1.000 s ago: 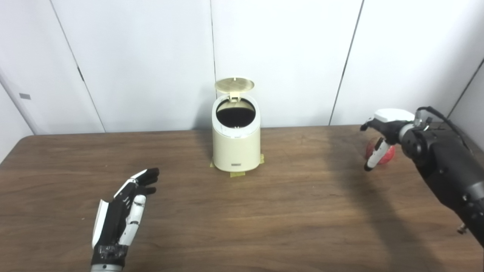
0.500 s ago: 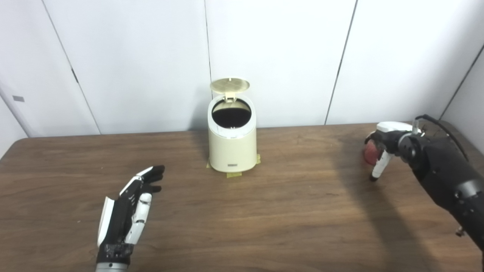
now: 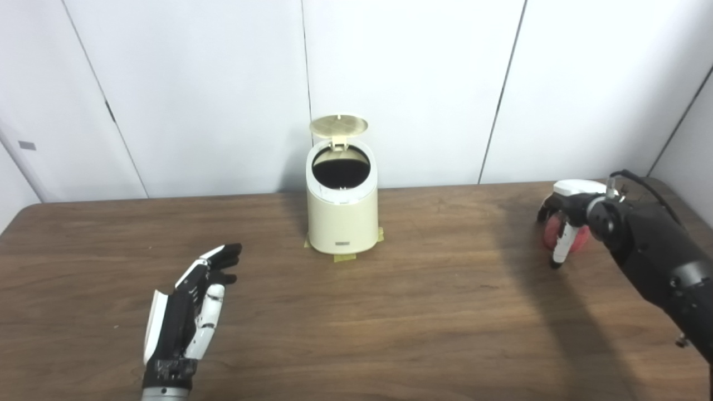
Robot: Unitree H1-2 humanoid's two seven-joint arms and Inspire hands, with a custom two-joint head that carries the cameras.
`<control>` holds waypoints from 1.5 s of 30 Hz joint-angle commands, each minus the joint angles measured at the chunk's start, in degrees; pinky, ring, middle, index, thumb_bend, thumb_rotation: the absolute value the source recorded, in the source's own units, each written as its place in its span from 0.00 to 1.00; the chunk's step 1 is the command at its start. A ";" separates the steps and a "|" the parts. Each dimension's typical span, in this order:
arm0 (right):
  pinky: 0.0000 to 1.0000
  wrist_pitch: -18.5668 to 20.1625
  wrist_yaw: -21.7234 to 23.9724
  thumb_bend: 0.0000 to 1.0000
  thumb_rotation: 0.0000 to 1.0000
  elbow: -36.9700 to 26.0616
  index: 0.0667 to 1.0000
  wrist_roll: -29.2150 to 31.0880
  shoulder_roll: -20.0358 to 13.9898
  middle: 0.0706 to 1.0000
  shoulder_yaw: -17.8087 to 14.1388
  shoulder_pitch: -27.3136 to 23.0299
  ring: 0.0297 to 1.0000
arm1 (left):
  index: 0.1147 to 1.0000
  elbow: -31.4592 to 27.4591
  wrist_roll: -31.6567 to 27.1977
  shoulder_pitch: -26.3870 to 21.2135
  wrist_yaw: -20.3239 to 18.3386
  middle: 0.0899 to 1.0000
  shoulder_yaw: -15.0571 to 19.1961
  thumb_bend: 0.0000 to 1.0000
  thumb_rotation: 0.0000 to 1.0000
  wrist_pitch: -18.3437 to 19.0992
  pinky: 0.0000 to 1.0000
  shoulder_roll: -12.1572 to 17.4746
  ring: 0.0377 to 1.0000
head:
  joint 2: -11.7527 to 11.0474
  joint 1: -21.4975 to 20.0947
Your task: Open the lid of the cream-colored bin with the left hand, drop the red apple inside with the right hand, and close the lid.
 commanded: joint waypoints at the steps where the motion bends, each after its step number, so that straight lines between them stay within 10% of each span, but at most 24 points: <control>1: 0.35 0.26 -7.85 0.59 0.01 1.13 0.52 -1.71 -0.93 0.44 -1.15 -1.53 0.43 | 0.75 -0.95 0.67 -0.86 0.89 0.78 -0.01 0.18 0.78 -1.92 0.70 -1.05 0.78 | 0.27 0.01; 7: 0.37 -1.16 -17.35 0.53 0.00 2.37 0.45 -2.22 -0.47 0.45 -0.80 -1.09 0.46 | 0.75 -0.69 -0.23 -0.98 0.66 0.78 -0.06 0.18 0.76 -1.93 0.70 -0.94 0.78 | 0.03 -0.31; 23: 0.24 1.55 -5.15 0.53 0.00 -26.27 0.46 -0.62 -0.31 0.35 -2.55 3.17 0.30 | 0.75 -0.76 -2.05 -0.85 0.28 0.79 -0.41 0.19 0.79 -1.08 0.70 -1.11 0.79 | 0.47 -0.44; 33: 0.34 -5.39 -1.50 0.52 0.00 -52.11 0.42 3.41 6.18 0.50 -5.09 4.30 0.40 | 0.75 -0.71 1.37 -1.38 1.00 0.79 -0.46 0.19 0.79 0.26 0.70 -1.06 0.79 | 0.31 -0.32; 40: 0.34 -8.02 -1.33 0.51 0.00 -52.83 0.42 3.10 14.27 0.53 -4.55 2.03 0.40 | 0.76 1.56 3.36 -1.66 1.40 0.80 -0.20 0.19 0.75 0.14 0.71 -0.85 0.79 | -0.01 0.18; 45: 0.52 -12.95 -6.27 0.51 0.00 -49.29 0.41 3.10 19.21 0.52 -4.58 0.62 0.42 | 0.77 3.25 1.66 -1.98 1.12 0.81 -0.06 0.19 0.72 -0.80 0.72 -0.59 0.80 | -0.15 0.17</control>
